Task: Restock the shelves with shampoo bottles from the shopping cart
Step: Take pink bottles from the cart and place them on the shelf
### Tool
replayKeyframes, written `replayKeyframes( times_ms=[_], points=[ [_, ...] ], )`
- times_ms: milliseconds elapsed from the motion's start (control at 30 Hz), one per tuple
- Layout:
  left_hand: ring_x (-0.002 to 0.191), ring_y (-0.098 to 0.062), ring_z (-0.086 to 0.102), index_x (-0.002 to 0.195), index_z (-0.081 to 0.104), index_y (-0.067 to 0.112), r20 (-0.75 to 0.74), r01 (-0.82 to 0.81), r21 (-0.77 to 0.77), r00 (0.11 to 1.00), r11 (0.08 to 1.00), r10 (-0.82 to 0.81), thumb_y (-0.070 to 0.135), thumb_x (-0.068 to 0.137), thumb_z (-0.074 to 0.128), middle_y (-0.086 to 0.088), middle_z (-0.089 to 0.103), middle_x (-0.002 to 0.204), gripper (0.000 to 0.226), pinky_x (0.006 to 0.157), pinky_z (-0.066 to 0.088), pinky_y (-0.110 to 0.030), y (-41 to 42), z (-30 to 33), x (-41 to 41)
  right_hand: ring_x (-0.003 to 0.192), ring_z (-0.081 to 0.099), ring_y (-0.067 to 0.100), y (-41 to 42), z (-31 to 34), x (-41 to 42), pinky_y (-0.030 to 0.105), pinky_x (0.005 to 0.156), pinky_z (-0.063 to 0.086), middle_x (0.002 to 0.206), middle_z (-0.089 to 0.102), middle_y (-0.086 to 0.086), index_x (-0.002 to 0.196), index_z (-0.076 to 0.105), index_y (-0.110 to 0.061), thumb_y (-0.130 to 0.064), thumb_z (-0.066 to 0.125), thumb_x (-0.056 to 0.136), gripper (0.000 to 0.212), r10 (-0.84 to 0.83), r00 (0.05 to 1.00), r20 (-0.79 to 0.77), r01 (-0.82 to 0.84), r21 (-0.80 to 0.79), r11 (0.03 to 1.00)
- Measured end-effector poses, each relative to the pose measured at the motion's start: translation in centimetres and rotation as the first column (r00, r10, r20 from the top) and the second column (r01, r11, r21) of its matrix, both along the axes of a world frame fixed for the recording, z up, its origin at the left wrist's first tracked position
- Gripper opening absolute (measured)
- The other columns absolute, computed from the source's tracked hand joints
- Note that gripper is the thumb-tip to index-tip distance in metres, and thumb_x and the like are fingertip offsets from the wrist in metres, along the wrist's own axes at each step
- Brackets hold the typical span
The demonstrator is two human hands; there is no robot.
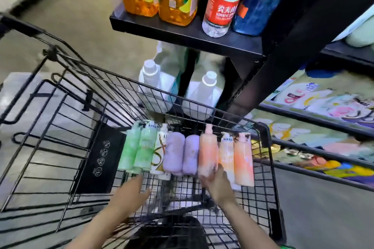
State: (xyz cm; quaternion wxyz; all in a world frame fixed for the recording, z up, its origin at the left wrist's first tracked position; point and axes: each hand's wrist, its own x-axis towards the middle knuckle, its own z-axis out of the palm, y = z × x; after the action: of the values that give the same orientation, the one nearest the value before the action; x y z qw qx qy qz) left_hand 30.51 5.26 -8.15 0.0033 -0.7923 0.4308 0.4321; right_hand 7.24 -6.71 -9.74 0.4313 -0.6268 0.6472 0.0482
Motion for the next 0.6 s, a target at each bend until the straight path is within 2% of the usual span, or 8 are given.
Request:
replayKeyframes(
  times_ms=[133,233,267,333,400,467,533,600],
  points=[
    [0.135,-0.02,0.038,0.146,0.03,0.015,-0.054,0.052,-0.039,0.997,0.998,-0.054,0.039,0.097,0.044,-0.006,0.039,0.148,0.057,0.103,0.032,-0.026,-3.4,-2.7,-1.5,0.116,0.051,0.034,-2.2,-3.6,1.6,0.039,0.094,0.045,0.129,0.045,0.016,0.139,0.025,-0.004,-0.051,0.064,0.083,0.083,-0.113,0.993,-0.018,0.113,-0.006,0.994],
    [0.124,-0.023,0.049,0.14,0.039,0.019,-0.173,-0.009,-0.08,0.985,0.997,-0.005,0.039,0.095,0.048,-0.003,0.05,0.139,0.05,0.095,0.038,-0.028,-5.7,-4.6,-3.1,0.096,0.062,0.029,-2.5,-5.3,1.4,0.04,0.08,0.052,0.112,0.057,0.006,0.122,0.043,-0.01,-0.049,0.069,0.078,0.065,-0.192,0.981,-0.018,0.19,-0.075,0.979],
    [0.119,-0.024,0.052,0.137,0.044,0.019,-0.241,-0.083,-0.071,0.969,0.994,0.064,0.039,0.094,0.05,-0.003,0.053,0.135,0.048,0.093,0.041,-0.028,-6.4,-5.2,-3.6,0.088,0.065,0.026,-2.4,-5.5,1.1,0.042,0.076,0.054,0.103,0.061,0.002,0.115,0.047,-0.012,-0.045,0.073,0.076,0.058,-0.246,0.969,0.041,0.248,-0.062,0.967],
    [0.108,-0.023,0.056,0.127,0.052,0.018,-0.383,-0.226,-0.055,0.904,0.972,0.189,0.045,0.087,0.055,-0.006,0.061,0.124,0.048,0.089,0.044,-0.031,-7.9,-5.9,-4.8,0.079,0.069,0.025,-2.0,-5.7,0.4,0.045,0.072,0.058,0.095,0.067,0.001,0.113,0.051,-0.008,-0.027,0.08,0.073,0.053,-0.434,0.875,0.216,0.425,0.089,0.901],
    [0.099,-0.02,0.055,0.114,0.058,0.02,-0.525,-0.39,-0.024,0.788,0.92,0.321,0.045,0.083,0.059,0.0,0.065,0.105,0.041,0.084,0.044,-0.029,-9.2,-6.1,-6.2,0.08,0.07,0.02,-1.2,-4.7,-0.5,0.03,0.067,0.057,0.098,0.07,0.007,0.113,0.056,-0.008,-0.021,0.082,0.072,0.05,-0.526,0.795,0.302,0.472,0.236,0.849],
    [0.095,-0.017,0.055,0.093,0.06,0.025,-0.667,-0.53,0.093,0.595,0.843,0.448,0.036,0.087,0.063,0.01,0.064,0.087,0.014,0.087,0.042,-0.029,-10.0,-6.0,-7.4,0.077,0.07,0.015,0.2,-3.7,-1.3,0.022,0.064,0.053,0.106,0.068,0.009,0.113,0.059,-0.008,-0.031,0.077,0.071,0.051,-0.546,0.748,0.377,0.41,0.384,0.827],
    [0.093,-0.016,0.059,0.093,0.061,0.021,-0.773,-0.567,0.263,0.36,0.781,0.522,0.034,0.087,0.061,0.006,0.068,0.086,0.014,0.089,0.043,-0.032,-10.1,-6.2,-8.4,0.087,0.072,0.025,1.6,-3.0,-2.3,0.034,0.079,0.056,0.118,0.067,0.008,0.121,0.057,-0.006,-0.033,0.066,0.076,0.054,-0.597,0.671,0.441,0.329,0.544,0.772],
    [0.094,-0.018,0.064,0.105,0.062,0.013,-0.81,-0.564,0.386,0.171,0.73,0.561,0.034,0.082,0.062,-0.004,0.072,0.097,0.032,0.085,0.048,-0.032,-9.8,-6.7,-8.9,0.098,0.07,0.027,2.5,-2.2,-2.9,0.037,0.085,0.055,0.119,0.068,0.008,0.124,0.057,-0.008,-0.033,0.061,0.079,0.052,-0.599,0.655,0.461,0.249,0.616,0.747]
  ],
)
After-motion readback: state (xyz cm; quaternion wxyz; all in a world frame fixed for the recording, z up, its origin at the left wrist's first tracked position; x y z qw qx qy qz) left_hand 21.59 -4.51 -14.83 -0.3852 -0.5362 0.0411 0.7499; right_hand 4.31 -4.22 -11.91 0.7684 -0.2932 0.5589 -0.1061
